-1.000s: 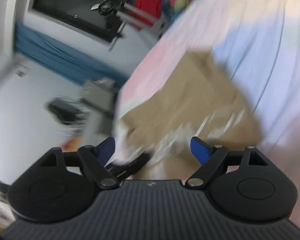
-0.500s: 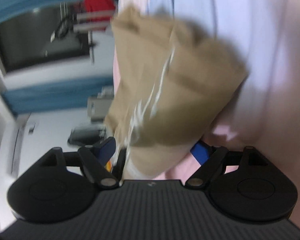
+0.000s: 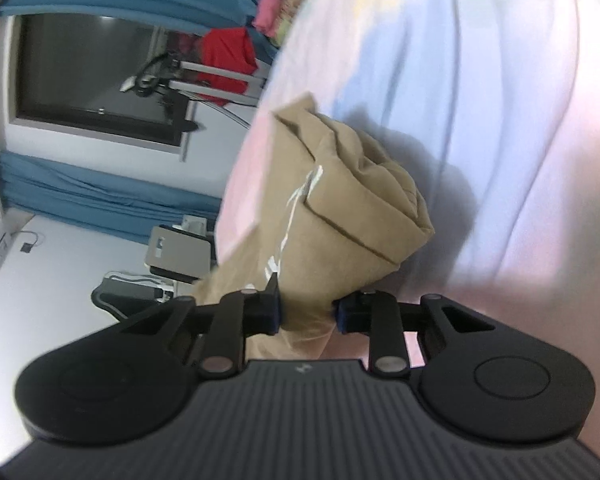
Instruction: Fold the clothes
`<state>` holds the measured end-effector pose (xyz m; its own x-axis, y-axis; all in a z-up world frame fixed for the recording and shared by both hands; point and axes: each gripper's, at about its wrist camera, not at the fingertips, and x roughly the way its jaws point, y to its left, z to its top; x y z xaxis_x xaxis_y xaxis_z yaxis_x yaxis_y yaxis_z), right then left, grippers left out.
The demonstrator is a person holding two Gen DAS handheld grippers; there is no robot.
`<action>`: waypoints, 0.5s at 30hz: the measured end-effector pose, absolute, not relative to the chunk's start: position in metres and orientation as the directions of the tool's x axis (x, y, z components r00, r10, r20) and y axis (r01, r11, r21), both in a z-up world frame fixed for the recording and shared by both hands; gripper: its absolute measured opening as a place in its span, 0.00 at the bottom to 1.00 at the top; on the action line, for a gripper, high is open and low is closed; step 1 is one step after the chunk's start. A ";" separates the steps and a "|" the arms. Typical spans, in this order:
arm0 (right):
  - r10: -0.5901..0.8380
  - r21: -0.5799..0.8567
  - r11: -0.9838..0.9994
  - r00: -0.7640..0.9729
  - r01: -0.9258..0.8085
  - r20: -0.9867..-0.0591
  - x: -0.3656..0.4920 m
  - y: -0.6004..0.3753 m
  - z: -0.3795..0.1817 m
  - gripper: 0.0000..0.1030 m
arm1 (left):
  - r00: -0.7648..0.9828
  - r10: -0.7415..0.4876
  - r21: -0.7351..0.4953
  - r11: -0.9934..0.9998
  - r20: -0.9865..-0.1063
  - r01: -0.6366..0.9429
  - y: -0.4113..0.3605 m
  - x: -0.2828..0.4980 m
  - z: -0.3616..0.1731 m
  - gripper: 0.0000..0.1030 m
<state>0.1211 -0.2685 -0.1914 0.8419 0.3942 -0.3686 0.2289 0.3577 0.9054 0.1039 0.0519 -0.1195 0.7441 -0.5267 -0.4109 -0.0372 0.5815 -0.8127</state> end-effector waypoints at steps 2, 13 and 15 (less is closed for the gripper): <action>0.366 0.891 0.402 0.855 0.211 -0.367 0.115 -0.274 -0.173 0.26 | 0.729 -0.537 -0.807 0.589 -0.424 -0.035 0.038 0.109 -0.105 0.28; 0.162 0.891 0.385 0.932 0.241 -0.323 0.165 -0.409 -0.097 0.25 | 0.584 -0.686 -0.799 0.593 -0.434 0.101 -0.139 0.216 -0.034 0.28; 0.102 0.880 0.404 0.944 0.250 -0.315 0.180 -0.444 -0.084 0.25 | 0.551 -0.707 -0.790 0.598 -0.443 0.133 -0.187 0.244 -0.027 0.27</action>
<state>0.1798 -0.4445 -0.0838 0.9437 0.1017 -0.3149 0.2502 0.4037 0.8800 0.2436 -0.1868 -0.0274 0.5506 -0.7074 -0.4432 0.1330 0.5985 -0.7900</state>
